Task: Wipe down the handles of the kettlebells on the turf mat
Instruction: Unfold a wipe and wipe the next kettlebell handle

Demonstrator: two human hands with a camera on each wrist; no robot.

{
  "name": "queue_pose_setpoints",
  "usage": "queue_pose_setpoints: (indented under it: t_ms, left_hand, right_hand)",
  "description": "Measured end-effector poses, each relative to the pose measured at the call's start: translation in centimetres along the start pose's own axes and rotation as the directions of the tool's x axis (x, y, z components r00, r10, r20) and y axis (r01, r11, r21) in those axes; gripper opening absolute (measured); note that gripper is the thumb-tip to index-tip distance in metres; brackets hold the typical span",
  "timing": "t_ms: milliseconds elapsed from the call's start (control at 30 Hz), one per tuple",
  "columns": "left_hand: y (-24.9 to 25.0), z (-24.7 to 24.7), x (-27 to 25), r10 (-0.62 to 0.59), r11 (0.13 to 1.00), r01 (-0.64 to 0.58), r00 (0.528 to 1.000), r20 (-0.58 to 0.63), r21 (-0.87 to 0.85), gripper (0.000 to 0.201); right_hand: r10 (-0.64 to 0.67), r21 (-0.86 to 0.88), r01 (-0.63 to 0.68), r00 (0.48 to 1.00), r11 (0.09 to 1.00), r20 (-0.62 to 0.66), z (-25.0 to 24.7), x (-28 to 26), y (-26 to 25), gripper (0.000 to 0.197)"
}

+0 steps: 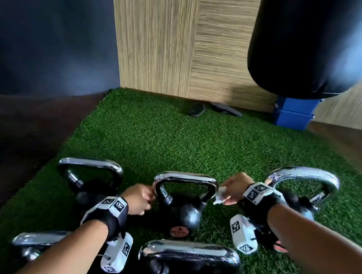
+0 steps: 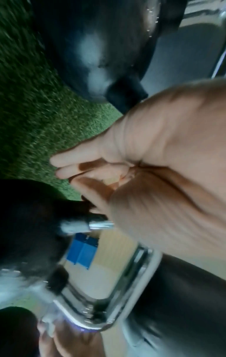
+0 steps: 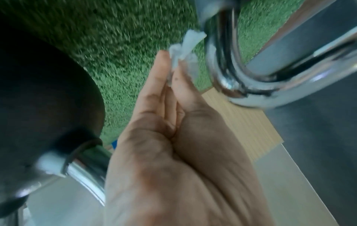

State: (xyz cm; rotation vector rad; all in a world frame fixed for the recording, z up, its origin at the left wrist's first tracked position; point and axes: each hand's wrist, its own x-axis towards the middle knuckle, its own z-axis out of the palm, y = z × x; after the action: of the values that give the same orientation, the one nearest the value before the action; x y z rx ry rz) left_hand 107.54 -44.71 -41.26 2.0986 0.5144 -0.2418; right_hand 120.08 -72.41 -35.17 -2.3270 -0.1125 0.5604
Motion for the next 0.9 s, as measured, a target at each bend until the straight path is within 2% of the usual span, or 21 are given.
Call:
queue_pose_setpoints:
  t_ms: [33,100,167,200,267,333,433,533,600,667,733,800,833,900]
  left_hand:
    - [0.6,-0.9,-0.3,0.051,0.997,-0.055,0.995,-0.088,-0.049,0.044]
    - [2.7,-2.7,-1.3,0.147,0.979,-0.180,0.950,-0.277,-0.097,0.036]
    - [5.2,-4.2,-2.5,0.231,0.941,-0.304,0.898,-0.375,-0.147,0.027]
    - [6.5,-4.6,-3.1,0.262,0.910,-0.361,0.882,-0.391,-0.204,0.023]
    - [8.7,-5.1,-3.9,0.284,0.853,-0.419,0.874,-0.395,-0.313,0.016]
    - [10.6,-5.6,-4.2,0.258,0.811,-0.389,0.908,-0.331,-0.437,0.025]
    - [11.6,-6.0,-4.4,0.259,0.769,-0.275,0.959,-0.112,-0.576,0.032]
    - [11.1,-5.9,-4.3,0.304,0.768,-0.219,0.952,0.042,-0.601,0.028]
    - [10.6,-5.8,-4.0,0.336,0.740,-0.213,0.939,0.075,-0.638,0.026]
    - [10.2,-5.7,-3.8,0.372,0.713,-0.230,0.925,0.079,-0.662,0.027]
    - [10.3,-5.6,-3.5,0.411,0.727,-0.285,0.909,0.064,-0.625,0.028]
    - [10.6,-5.5,-3.1,0.437,0.774,-0.369,0.899,0.012,-0.514,0.026]
    - [10.8,-5.5,-3.0,0.453,0.812,-0.429,0.891,-0.037,-0.396,0.025]
    - [10.8,-5.3,-2.9,0.523,0.849,-0.528,0.838,-0.156,0.009,0.025]
  right_hand:
    - [0.001,-0.047,-0.003,0.999,0.999,-0.050,-0.9,0.2,-0.4,0.023]
    - [-0.034,-0.124,0.010,0.981,0.992,-0.192,-2.2,-0.1,-1.6,0.023]
    - [-0.167,-0.176,0.113,0.929,0.978,-0.331,-2.7,-0.9,-3.2,0.024]
    - [-0.252,-0.157,0.208,0.904,0.965,-0.346,-2.6,-1.3,-4.0,0.025]
    - [-0.413,-0.013,0.425,0.872,0.905,-0.264,-1.8,-2.5,-5.7,0.029]
    - [-0.523,0.133,0.548,0.832,0.826,-0.183,-0.8,-3.9,-7.4,0.037]
    - [-0.608,0.175,0.631,0.775,0.756,-0.173,0.7,-4.9,-9.3,0.046]
    - [-0.668,0.111,0.704,0.704,0.702,-0.239,1.9,-5.3,-10.3,0.042]
    - [-0.700,0.031,0.743,0.644,0.669,-0.308,2.3,-5.5,-10.6,0.040]
    - [-0.707,-0.040,0.747,0.610,0.664,-0.357,2.4,-5.5,-10.6,0.042]
    - [-0.693,-0.070,0.718,0.635,0.692,-0.343,2.1,-5.3,-10.1,0.045]
    - [-0.662,-0.077,0.672,0.691,0.736,-0.292,1.6,-4.6,-9.2,0.039]
    - [-0.632,-0.087,0.638,0.719,0.765,-0.289,1.3,-4.1,-8.5,0.035]
    - [-0.528,-0.119,0.521,0.784,0.846,-0.327,0.5,-2.7,-6.4,0.032]
